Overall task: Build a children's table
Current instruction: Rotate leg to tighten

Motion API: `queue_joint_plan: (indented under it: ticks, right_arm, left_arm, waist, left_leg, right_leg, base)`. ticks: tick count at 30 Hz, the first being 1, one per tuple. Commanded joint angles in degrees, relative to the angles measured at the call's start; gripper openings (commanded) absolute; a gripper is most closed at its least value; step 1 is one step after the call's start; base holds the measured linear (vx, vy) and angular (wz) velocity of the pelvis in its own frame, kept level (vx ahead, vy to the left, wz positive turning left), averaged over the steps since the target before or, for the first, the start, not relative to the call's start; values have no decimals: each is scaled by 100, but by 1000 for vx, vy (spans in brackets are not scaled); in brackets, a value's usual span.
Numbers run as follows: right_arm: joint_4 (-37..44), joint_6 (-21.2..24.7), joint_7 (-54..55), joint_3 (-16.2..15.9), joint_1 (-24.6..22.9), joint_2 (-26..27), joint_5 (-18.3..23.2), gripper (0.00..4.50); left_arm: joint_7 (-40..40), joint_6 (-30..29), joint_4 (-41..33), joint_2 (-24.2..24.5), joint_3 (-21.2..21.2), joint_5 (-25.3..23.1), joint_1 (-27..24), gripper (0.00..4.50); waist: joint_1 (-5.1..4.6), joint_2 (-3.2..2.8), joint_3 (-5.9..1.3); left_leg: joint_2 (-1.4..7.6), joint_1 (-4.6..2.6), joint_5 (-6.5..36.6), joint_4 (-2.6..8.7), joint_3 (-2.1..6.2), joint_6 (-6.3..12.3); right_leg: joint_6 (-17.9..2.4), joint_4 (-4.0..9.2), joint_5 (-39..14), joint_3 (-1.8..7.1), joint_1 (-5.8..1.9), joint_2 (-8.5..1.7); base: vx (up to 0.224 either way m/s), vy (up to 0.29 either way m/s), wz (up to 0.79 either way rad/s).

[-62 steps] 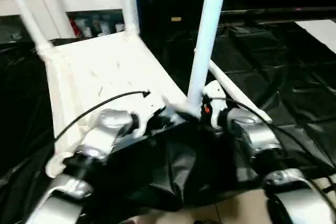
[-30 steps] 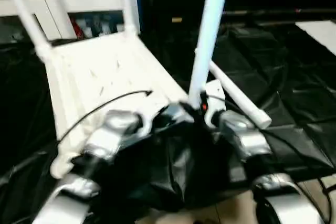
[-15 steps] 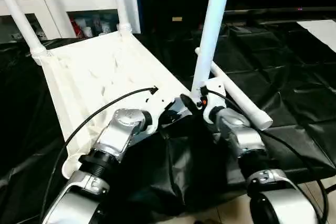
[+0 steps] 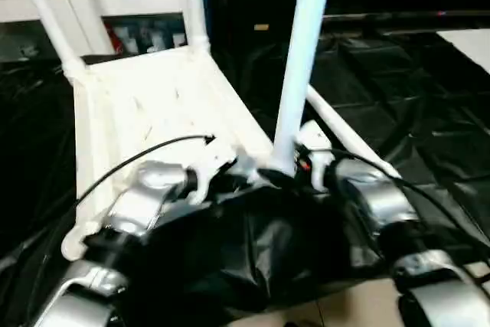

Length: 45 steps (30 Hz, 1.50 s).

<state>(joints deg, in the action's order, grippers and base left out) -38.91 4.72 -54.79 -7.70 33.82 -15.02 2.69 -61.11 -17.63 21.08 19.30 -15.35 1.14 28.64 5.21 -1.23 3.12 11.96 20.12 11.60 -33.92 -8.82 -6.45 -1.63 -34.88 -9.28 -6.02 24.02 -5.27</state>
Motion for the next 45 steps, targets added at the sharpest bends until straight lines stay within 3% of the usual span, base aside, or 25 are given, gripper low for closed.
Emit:
queue_joint_plan:
  ticks: [1, 3, 9, 15, 17, 18, 20, 22, 28, 32, 33, 34, 37, 41, 45]
  right_arm:
    - [61, 90, -228, -107, 50, -65, 48, 390]
    - [142, 190, -428, -77, 44, -86, 141, 381]
    - [248, 229, -624, -115, -23, -48, 229, 339]
    - [319, 217, -262, -120, -194, 212, 204, 282]
    - [87, 175, 396, -15, -124, 407, 78, 279]
    - [-294, 164, 1349, 147, 0, 708, -60, 278]
    - [-492, 208, 1861, 251, 67, 917, -74, 276]
    - [-582, 249, 2129, 309, 102, 1063, -53, 275]
    - [-1344, 253, 3962, 747, 461, 1719, -54, 275]
    - [-1490, 105, 4045, 840, 540, 1850, -18, 275]
    - [-1478, 77, 3980, 858, 540, 1858, 17, 331]
    - [-1447, 49, 3867, 886, 538, 1855, 76, 345]
    - [-1363, 40, 3632, 978, 535, 1796, 209, 372]
    - [-1255, -68, 3429, 950, 522, 1635, 188, 395]
    - [-881, -90, 3029, 836, 316, 1393, 142, 441]
  left_arm:
    - [-372, 142, -348, -54, -142, 222, 26, 0]
    - [-468, 103, -414, 3, -146, 244, -19, 0]
    - [-543, 88, -484, 98, -183, 254, -82, 0]
    - [67, 7, -320, -135, -67, 132, 16, 0]
    - [432, -104, -182, -306, 6, 56, 118, 0]
    - [1058, -332, 48, -618, 142, -41, 292, 0]
    - [1461, -471, 200, -839, 246, -67, 413, 0]
    - [1729, -564, 297, -990, 329, -66, 497, 0]
    - [3036, -877, 681, -1631, 680, -152, 853, 0]
    - [3254, -864, 723, -1782, 716, -185, 909, 0]
    - [3247, -840, 716, -1788, 695, -191, 905, 0]
    - [3192, -806, 696, -1775, 638, -210, 889, 0]
    - [2939, -642, 606, -1643, 389, -342, 804, 0]
    - [2988, -671, 662, -1571, 461, -315, 793, 0]
    - [2875, -616, 681, -1409, 438, -340, 772, 0]
  waist:
    - [-16, 7, -408]
    - [-3, 22, -412]
    - [-5, 20, -399]
    - [3, 13, -398]
    - [-13, 21, -383]
    - [-40, 10, -381]
    - [-65, 13, -378]
    - [-70, -1, -379]
    - [-118, -16, -405]
    - [-119, 1, -428]
    - [-116, 5, -431]
    - [-113, -5, -434]
    - [-124, -11, -422]
    - [-180, -27, -410]
    - [-169, -26, -412]
  left_leg:
    - [85, 39, 737, 368, -72, 518]
    - [87, 52, 665, 362, -72, 557]
    - [86, 52, 767, 373, -67, 497]
    - [88, 36, 774, 380, -66, 424]
    - [74, 52, 793, 391, -66, 354]
    - [59, 38, 817, 394, -66, 265]
    - [24, 43, 916, 393, -61, 168]
    - [19, 30, 954, 386, -61, 192]
    - [19, 63, 745, 378, -60, 242]
    - [13, 77, 677, 358, -63, 370]
    - [11, 83, 639, 351, -68, 404]
    - [13, 79, 593, 347, -68, 462]
    - [21, 83, 701, 355, -68, 529]
    - [20, 73, 855, 362, -63, 478]
    - [24, 84, 773, 358, -59, 532]
  right_leg:
    - [-1231, 399, -1241, 293, -391, -272]
    - [-1284, 380, -1090, 288, -409, -270]
    - [-1188, 407, -1382, 284, -410, -278]
    - [-1141, 420, -1437, 288, -395, -276]
    - [-1081, 434, -1561, 290, -396, -275]
    - [-1014, 465, -1721, 282, -392, -280]
    - [-864, 497, -2118, 263, -408, -280]
    - [-764, 527, -2257, 263, -391, -283]
    - [-929, 468, -1663, 264, -386, -255]
    - [-1024, 437, -1293, 263, -417, -257]
    - [-1042, 433, -1220, 266, -420, -259]
    - [-1083, 421, -1130, 265, -421, -261]
    - [-1097, 431, -1205, 258, -424, -261]
    - [-1049, 474, -1546, 250, -421, -266]
    - [-1055, 463, -1379, 251, -430, -255]
  base:
    - [0, 0, 0]
    - [0, 0, 0]
    - [0, 0, 0]
    - [0, 0, 0]
    - [0, 0, 0]
    - [0, 0, 0]
    - [0, 0, 0]
    - [0, 0, 0]
    - [0, 0, 0]
    - [0, 0, 0]
    - [0, 0, 0]
    - [0, 0, 0]
    - [0, 0, 0]
    - [0, 0, 0]
    - [0, 0, 0]
